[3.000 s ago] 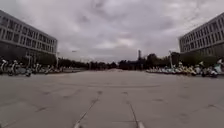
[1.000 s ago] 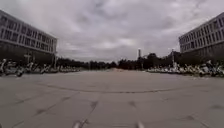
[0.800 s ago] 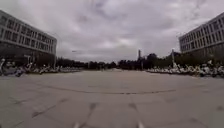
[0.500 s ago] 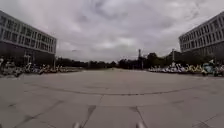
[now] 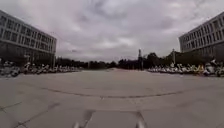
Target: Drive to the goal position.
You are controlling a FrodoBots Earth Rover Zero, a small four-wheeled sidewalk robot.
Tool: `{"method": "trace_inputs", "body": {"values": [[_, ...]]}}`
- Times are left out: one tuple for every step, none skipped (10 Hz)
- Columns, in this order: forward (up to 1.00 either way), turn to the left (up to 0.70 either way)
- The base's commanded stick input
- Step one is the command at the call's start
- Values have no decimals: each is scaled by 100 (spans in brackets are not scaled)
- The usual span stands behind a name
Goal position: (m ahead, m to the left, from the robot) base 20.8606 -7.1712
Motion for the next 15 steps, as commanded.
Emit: {"method": "trace_inputs", "body": {"values": [[45, 0], [45, 0], [45, 0], [45, 0], [45, 0], [45, 0], [45, 0], [45, 0], [45, 0], [45, 0], [45, 0], [45, 0], [45, 0], [45, 0], [45, 0]]}}
